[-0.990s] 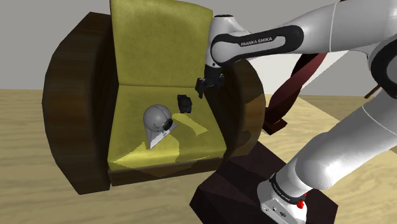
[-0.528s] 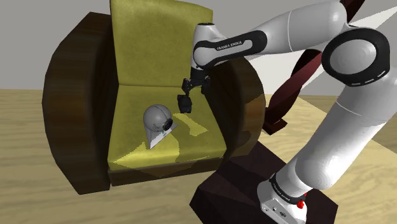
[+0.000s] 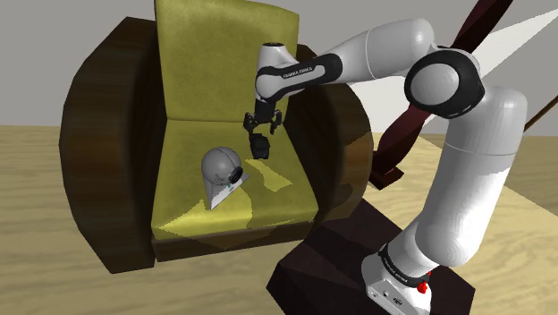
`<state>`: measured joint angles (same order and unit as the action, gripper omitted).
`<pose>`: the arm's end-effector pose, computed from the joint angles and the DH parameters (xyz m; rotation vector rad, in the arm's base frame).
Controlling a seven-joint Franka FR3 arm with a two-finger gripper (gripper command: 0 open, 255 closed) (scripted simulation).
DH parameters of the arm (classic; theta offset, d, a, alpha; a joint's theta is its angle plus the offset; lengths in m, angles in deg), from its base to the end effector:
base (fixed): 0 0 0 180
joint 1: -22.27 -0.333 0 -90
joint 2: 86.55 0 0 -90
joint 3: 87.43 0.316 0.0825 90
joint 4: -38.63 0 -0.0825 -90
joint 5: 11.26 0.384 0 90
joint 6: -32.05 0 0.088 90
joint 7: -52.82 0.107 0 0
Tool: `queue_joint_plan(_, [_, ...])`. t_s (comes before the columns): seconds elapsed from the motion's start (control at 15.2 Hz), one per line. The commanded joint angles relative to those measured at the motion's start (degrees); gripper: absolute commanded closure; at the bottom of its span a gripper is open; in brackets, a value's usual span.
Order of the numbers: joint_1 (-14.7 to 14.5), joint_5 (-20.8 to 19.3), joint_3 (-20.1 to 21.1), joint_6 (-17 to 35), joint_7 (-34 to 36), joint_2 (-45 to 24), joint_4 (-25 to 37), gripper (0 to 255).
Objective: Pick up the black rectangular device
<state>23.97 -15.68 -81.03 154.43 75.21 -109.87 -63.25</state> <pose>0.6434 0.0440 0.3268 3.0818 -0.4248 -0.0624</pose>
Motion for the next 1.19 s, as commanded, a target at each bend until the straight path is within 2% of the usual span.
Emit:
queue_joint_plan(0.0, [-0.1,-0.1,-0.1,1.2,0.2,-1.1,0.0,0])
queue_joint_plan(0.33, [-0.2,-0.4,-0.2,3.4,0.4,-2.6,-0.8,0])
queue_joint_plan(0.4, [-0.2,-0.4,-0.2,3.3,0.4,-2.6,-0.7,255])
queue_joint_plan(1.12, [-0.1,-0.2,-0.1,2.1,0.3,-1.7,-0.4,255])
